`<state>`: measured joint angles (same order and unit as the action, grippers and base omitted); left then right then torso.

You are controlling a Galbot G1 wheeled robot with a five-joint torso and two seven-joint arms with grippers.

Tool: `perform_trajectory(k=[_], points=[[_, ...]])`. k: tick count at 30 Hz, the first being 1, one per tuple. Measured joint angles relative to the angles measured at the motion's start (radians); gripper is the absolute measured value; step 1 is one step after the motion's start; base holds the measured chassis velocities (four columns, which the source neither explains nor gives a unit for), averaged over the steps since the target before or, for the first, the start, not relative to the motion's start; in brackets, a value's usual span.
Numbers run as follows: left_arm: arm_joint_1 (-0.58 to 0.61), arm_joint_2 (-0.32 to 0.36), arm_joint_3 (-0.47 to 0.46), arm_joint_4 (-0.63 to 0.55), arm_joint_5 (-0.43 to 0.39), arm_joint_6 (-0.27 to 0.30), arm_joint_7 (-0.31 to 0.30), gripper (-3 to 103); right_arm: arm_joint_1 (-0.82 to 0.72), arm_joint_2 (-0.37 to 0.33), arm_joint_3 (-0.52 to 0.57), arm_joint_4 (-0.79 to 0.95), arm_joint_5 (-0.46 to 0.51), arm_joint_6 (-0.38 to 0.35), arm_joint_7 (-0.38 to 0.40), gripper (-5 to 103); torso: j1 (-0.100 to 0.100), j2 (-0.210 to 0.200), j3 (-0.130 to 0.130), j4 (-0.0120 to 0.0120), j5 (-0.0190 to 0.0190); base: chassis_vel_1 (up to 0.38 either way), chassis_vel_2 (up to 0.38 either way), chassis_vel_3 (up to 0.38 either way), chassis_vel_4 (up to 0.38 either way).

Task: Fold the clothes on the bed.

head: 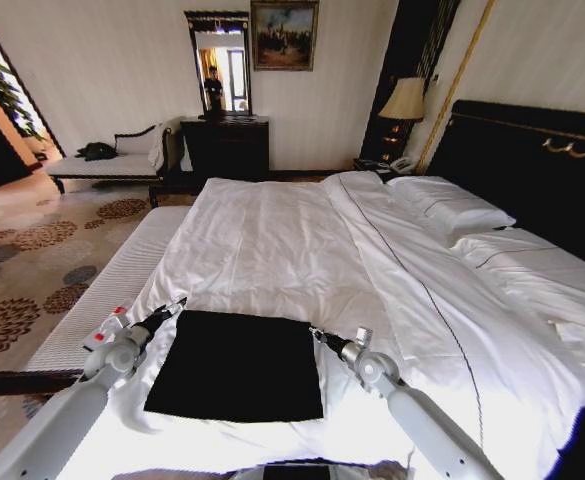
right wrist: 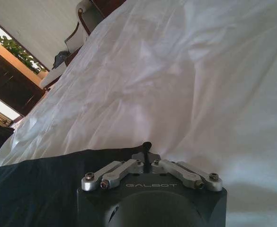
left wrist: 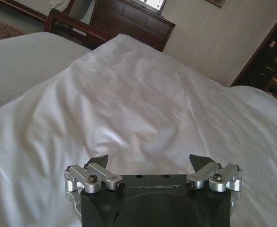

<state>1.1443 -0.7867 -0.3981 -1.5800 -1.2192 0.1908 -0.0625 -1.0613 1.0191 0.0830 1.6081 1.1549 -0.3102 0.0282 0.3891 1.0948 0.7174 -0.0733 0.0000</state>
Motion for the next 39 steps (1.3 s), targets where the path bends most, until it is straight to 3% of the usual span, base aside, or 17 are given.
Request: perform_trajectory(k=[20,23,24,28,30,33,35,39], points=[[-0.076,-0.013,0.13,0.07,0.052,0.033,-0.037,94,-0.005,-0.006,0.007,0.01,-0.002,0.001,0.021,0,0.0,0.0,0.0,-0.0001,0.0,0.0,0.0,0.0,0.0],[-0.078,-0.013,0.141,0.072,0.076,0.049,-0.067,81,-0.001,-0.007,0.007,0.008,-0.001,0.002,0.027,0,0.0,0.0,0.0,0.0,0.0,0.0,0.0,0.0,0.0],[-0.078,-0.013,0.141,0.072,0.076,0.049,-0.067,81,-0.001,-0.007,0.007,0.008,-0.001,0.002,0.027,0,0.0,0.0,0.0,0.0,0.0,0.0,0.0,0.0,0.0],[-0.071,-0.014,0.143,0.072,0.085,0.046,-0.067,60,-0.003,-0.011,0.007,0.008,0.001,0.003,0.031,0,0.0,0.0,0.0,0.0,0.0,0.0,0.0,0.0,0.0],[-0.071,-0.015,0.142,0.071,0.085,0.043,-0.065,60,-0.004,-0.012,0.007,0.009,0.001,0.003,0.032,0,0.0,0.0,0.0,0.0,0.0,0.0,0.0,0.0,0.0],[-0.071,-0.015,0.14,0.067,0.084,0.038,-0.061,43,-0.007,-0.015,0.007,0.014,0.001,0.003,0.034,0,0.0,0.0,0.0,-0.0002,0.0,0.0,0.0,0.0,0.0],[-0.071,-0.015,0.14,0.066,0.084,0.037,-0.06,43,-0.007,-0.016,0.007,0.015,0.001,0.003,0.034,0,0.0,0.0,0.0,-0.0001,0.0,0.0,0.0,0.0,0.0],[-0.072,-0.015,0.14,0.06,0.083,0.036,-0.059,21,-0.007,-0.017,0.007,0.018,0.002,0.003,0.036,0,0.0,0.0,0.0,-0.0002,-0.0001,0.0,0.0,0.0,0.0]])
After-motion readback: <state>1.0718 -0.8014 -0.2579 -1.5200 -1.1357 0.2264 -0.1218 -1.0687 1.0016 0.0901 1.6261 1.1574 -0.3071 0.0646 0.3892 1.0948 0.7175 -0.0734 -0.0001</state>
